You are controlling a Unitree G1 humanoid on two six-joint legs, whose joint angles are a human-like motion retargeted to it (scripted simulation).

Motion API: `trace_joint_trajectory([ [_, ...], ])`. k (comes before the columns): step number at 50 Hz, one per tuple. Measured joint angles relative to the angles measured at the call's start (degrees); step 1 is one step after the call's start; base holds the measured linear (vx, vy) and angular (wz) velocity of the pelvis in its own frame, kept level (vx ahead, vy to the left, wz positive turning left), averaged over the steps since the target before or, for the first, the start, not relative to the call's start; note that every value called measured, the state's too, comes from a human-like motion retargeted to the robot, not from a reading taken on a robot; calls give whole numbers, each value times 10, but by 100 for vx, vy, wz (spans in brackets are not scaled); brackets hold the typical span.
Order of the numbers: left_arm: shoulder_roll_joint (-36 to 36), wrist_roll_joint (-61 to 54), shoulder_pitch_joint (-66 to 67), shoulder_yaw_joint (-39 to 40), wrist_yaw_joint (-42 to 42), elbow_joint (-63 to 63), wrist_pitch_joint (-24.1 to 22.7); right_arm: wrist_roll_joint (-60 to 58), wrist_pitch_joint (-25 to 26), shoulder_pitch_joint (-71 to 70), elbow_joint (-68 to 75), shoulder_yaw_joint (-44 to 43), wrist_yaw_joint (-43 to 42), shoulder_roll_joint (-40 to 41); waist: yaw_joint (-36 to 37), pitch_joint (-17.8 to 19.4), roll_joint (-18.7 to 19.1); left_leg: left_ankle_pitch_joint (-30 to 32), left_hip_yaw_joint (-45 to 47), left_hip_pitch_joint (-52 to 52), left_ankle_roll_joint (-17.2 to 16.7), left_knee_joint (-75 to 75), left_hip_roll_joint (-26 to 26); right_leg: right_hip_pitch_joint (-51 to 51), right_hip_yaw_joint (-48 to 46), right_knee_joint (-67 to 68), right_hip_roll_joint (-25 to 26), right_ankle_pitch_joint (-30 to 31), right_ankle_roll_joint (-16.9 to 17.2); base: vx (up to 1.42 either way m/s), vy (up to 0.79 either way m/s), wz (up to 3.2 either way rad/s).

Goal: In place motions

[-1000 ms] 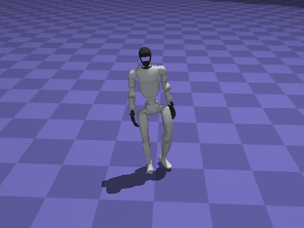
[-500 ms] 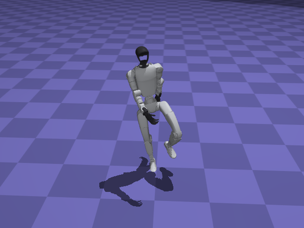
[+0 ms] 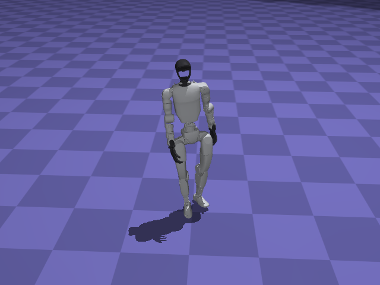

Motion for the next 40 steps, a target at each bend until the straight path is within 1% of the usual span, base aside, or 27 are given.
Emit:
trace_joint_trajectory([
  [5, 2, 8, -13, -8, 0, 8, 5, -3, 2, 7, -5, -5, 3, -6, 3, 8, -5, 3, 2, 4, 8, -19, -3, -11, 8, 3, -2, 15, 1, -6, 17, -13],
  [10, -6, -5, -28, -16, 7, -4, -7, 2, 2, 29, -15, -13, 11, -15, 0, 16, -10, 8, 0, 1, 16, -25, -7, -23, 12, 21, -11, 20, 5, -6, 18, -3],
  [15, -6, -68, -85, -32, 22, -30, -16, -15, -3, 80, -26, -34, 26, -37, 3, 35, -21, 13, -5, -2, 30, -14, -14, -40, 13, 72, -25, 23, 4, -8, 15, 6],
  [17, -4, -96, -115, -47, 28, -52, -17, -24, -4, 111, -23, -42, 22, -45, 10, 38, -22, 19, -2, -5, 31, -16, -10, -62, 18, 114, -23, 52, 1, -7, 17, -23],
  [18, -2, -107, -132, -57, 30, -64, -15, -28, -5, 126, -18, -48, 19, -48, 18, 39, -21, 22, 4, -6, 31, -20, -5, -81, 27, 146, -21, 77, 0, -8, 15, -46],
  [20, 4, -124, -165, -81, 30, -97, -11, -31, -4, 154, -1, -61, 13, -55, 20, 44, -13, 30, 7, -7, 30, -27, 9, -128, 37, 218, -15, 149, 3, -12, 12, -28],
  [21, 8, -132, -183, -94, 28, -116, -6, -30, -2, 166, 10, -67, 12, -59, 13, 48, -6, 35, 3, -7, 30, -32, 16, -156, 29, 266, -18, 171, -4, -15, 11, 4],
  [22, 12, -141, -203, -105, 27, -133, -1, -29, 0, 177, 22, -72, 11, -64, 4, 52, 0, 40, 0, -8, 29, -36, 22, -186, 19, 321, -25, 177, -13, -15, 13, 13],
  [27, 24, -195, -327, -120, 24, -198, 23, -44, 20, 231, 81, -88, 4, -96, -61, 71, 15, 61, -22, -19, 36, -34, 35, -343, -32, 641, -120, 74, -80, -8, 15, 36],
  [28, 22, -208, -353, -125, 24, -213, 23, -50, 23, 243, 90, -92, -1, -102, -72, 75, 15, 66, -27, -21, 39, -31, 34, -372, -30, 691, -133, 60, -88, -5, 16, 56],
  [30, 27, -227, -402, -141, 26, -244, 16, -63, 27, 264, 103, -99, -10, -114, -91, 84, 13, 73, -37, -26, 43, -27, 33, -428, -18, 773, -144, 42, -93, -5, 14, 47],
  [32, 44, -225, -444, -154, 30, -276, 10, -75, 31, 281, 112, -105, -18, -123, -111, 85, 11, 75, -15, -31, 40, -22, 40, -478, -11, 827, -143, 32, -95, -5, 10, 37],
  [35, 68, -196, -489, -153, 39, -308, 0, -83, 41, 300, 116, -111, -23, -135, -128, 81, 9, 73, 19, -35, 33, -17, 54, -533, -14, 872, -138, 19, -104, -1, 9, -3],
  [37, 83, -181, -511, -151, 55, -320, -13, -78, 48, 306, 116, -116, -25, -142, -133, 77, 10, 71, 31, -38, 34, -13, 57, -547, -28, 879, -136, 12, -111, 5, 6, -35],
  [40, 97, -167, -524, -151, 74, -318, -33, -64, 50, 301, 116, -121, -26, -147, -131, 77, 9, 71, 32, -38, 40, -8, 55, -527, -36, 850, -129, 15, -109, 3, -1, -44],
])
